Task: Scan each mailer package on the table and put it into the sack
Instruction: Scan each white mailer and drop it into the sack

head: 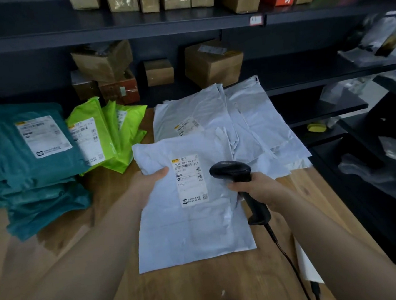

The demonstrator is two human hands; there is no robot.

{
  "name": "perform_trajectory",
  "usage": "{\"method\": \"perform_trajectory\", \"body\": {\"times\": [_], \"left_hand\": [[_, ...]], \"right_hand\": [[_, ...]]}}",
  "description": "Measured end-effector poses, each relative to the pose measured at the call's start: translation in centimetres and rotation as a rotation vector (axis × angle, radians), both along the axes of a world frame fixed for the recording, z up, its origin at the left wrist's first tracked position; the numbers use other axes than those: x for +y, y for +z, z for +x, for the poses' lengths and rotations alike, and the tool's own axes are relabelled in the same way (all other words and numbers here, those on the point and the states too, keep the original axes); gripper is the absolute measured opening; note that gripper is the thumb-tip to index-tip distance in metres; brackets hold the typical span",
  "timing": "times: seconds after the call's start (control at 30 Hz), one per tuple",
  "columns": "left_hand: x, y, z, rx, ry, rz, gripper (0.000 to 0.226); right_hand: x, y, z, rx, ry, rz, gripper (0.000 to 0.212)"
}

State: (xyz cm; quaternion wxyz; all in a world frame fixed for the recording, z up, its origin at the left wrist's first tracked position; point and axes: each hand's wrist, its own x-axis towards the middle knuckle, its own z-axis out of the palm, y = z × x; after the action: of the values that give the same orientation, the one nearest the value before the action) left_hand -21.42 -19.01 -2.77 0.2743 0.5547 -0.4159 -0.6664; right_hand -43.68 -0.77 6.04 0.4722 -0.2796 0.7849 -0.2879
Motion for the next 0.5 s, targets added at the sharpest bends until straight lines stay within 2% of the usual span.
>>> {"method": "perform_trajectory", "body": {"times": [0.07,0.1,0.23,0.5], "left_hand": [[1.1,1.5,0.5,0.082,-0.032,-0.038,0.042],[1.5,2.0,0.7,0.106,-0.032,-0.072,0.036],[3.0,3.5,2.7,0.184,-0.020,-0.140,0.031],[4.7,4.8,7.2,0.202,-0.016,-0.102,0.034]], "right_hand": [[0.1,0.9,0.7,0.065,0.005,-0.030,0.025],[0.2,1.5,1.2,0.093,0.008,-0.055,0.026],[1.1,3.8,4.0,-0.028,0.009,-0.192,0.021],[2.6,6.6,9.5,0.008,-0.011,-0.237,0.020]]}}
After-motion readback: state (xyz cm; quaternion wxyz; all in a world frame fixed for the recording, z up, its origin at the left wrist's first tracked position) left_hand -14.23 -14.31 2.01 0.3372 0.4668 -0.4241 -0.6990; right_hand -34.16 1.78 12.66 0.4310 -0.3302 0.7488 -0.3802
